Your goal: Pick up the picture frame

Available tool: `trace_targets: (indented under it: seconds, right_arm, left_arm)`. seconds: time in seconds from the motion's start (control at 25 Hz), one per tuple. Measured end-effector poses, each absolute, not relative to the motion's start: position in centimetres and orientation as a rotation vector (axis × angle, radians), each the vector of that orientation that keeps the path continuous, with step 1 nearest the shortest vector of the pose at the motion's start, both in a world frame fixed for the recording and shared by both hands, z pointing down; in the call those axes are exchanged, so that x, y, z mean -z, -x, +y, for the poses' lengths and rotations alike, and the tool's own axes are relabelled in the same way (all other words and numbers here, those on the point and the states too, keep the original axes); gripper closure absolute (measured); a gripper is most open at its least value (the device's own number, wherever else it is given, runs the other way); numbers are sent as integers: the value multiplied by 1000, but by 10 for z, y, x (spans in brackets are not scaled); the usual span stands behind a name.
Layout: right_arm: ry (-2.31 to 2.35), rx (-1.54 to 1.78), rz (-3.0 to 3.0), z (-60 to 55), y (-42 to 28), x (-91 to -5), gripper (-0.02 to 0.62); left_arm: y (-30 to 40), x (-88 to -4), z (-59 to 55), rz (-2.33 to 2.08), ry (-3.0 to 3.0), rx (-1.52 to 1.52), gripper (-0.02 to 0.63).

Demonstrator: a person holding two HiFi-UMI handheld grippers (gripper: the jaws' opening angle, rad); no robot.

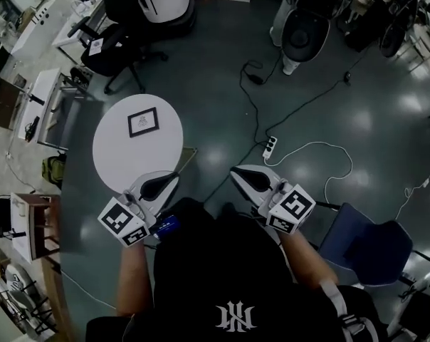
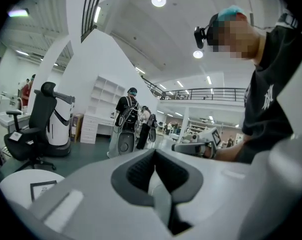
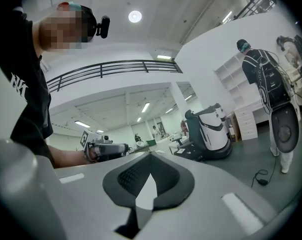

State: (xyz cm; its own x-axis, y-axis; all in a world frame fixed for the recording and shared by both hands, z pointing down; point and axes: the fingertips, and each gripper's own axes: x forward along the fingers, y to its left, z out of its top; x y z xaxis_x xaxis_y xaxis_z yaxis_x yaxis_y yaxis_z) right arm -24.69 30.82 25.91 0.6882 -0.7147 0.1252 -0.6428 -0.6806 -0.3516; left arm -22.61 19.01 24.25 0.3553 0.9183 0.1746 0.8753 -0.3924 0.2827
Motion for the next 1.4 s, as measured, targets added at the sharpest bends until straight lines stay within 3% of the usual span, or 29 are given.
trace_targets:
  seconds: [0.28,0.68,1.08,1.4]
  right_arm:
    - [2548,447,1190,308,186,-267,594]
    - [2518,546,1359,283,117,-299,594]
    - [2516,679,1555,249,-13,-296,594]
    - [2446,687,1803,197,-99,-310,594]
  left_arm:
    - [177,-245,183,1499,-2528,-492,603]
    - [103,-315,143,1247,-2549,-545,603]
    - [-23,-339,74,940,-2542,-518,603]
    - [-54,-362,40,699,-2525,-505,603]
